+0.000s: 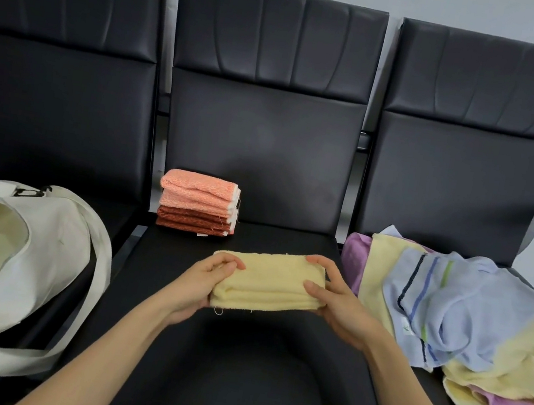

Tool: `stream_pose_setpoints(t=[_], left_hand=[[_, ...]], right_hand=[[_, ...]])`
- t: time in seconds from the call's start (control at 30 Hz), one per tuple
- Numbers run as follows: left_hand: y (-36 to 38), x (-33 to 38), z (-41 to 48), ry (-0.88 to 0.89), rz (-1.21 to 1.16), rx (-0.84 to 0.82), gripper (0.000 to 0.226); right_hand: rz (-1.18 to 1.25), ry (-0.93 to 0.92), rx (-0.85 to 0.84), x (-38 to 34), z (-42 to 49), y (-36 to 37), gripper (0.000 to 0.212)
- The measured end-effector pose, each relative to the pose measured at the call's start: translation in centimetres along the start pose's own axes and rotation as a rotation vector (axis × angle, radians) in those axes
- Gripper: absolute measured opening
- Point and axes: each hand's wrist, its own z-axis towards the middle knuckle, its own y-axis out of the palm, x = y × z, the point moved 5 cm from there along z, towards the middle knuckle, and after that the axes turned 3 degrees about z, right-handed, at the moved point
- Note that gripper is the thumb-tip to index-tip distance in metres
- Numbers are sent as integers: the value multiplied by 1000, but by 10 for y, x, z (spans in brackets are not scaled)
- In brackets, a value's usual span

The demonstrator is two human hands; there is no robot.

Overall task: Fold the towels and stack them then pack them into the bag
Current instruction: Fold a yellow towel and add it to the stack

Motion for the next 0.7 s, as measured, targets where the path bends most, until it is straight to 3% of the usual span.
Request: stream_pose_setpoints(t=[0.1,0.23,0.43,0.57,0.7], left_hand=[[-7,6,3,19,9,-16,19],[-33,13,26,48,20,143,17],[-109,69,84,197,68,454,33],[-166,115,118,296,141,547,38],[-202,115,148,294,150,602,37]], right_hand=[[-58,-43,22,-4,9,1,16],[-145,-62,86,-11,41,11,19],[-217,-166,127,-62,155,53,27],[-224,-279,152,-98,223,83,30],[-283,-291,196,-87,262,96,29]])
